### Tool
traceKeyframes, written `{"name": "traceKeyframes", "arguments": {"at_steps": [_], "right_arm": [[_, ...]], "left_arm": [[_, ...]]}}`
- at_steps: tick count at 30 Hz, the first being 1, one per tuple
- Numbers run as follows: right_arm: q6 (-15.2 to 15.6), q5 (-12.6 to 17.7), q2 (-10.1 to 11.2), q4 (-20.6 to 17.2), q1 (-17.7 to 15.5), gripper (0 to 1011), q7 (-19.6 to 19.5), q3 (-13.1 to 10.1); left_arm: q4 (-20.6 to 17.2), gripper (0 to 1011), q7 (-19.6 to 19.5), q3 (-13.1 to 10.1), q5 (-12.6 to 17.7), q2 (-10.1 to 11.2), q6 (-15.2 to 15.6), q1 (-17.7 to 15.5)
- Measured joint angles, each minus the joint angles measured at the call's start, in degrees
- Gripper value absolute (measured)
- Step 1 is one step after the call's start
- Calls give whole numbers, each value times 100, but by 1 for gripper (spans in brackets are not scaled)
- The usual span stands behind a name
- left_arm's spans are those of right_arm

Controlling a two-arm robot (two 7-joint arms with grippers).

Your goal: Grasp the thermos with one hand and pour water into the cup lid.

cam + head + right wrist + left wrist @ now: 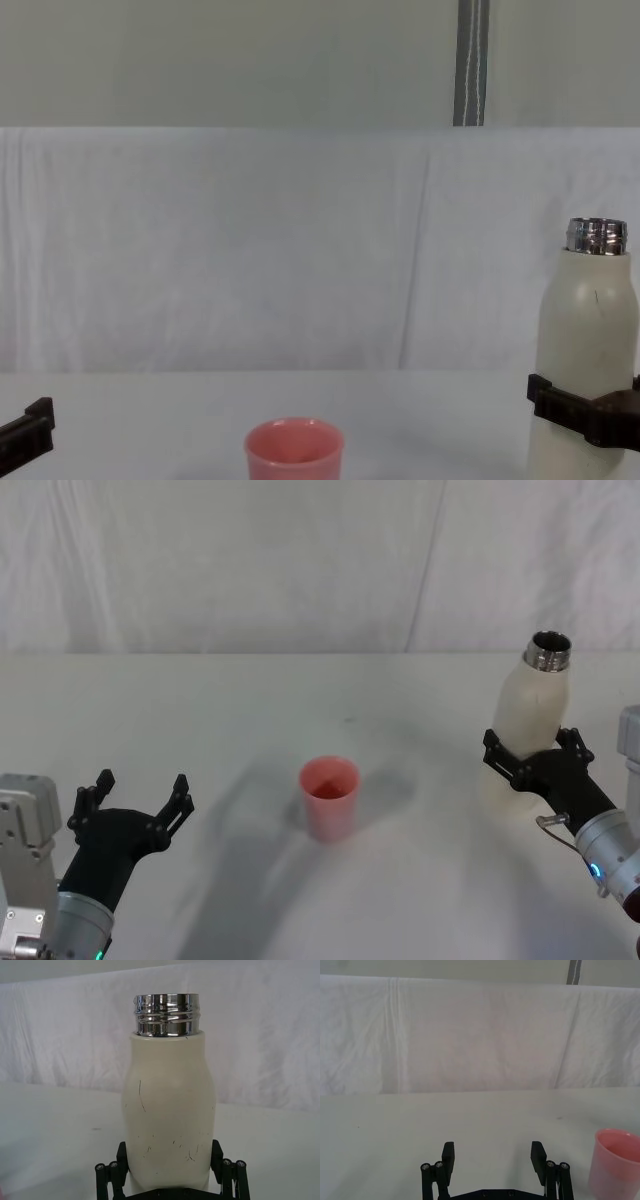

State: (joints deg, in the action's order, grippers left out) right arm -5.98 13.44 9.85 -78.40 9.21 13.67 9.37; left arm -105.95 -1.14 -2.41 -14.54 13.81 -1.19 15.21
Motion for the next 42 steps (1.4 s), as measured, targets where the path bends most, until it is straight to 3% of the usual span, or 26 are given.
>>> {"name": "traceKeyframes", "arguments": {"at_steps": [42], "right_arm": [[167, 42, 77, -404, -268, 1001, -49, -44]], "left_arm": [[0, 1001, 0, 0, 0, 0, 0, 0]]}}
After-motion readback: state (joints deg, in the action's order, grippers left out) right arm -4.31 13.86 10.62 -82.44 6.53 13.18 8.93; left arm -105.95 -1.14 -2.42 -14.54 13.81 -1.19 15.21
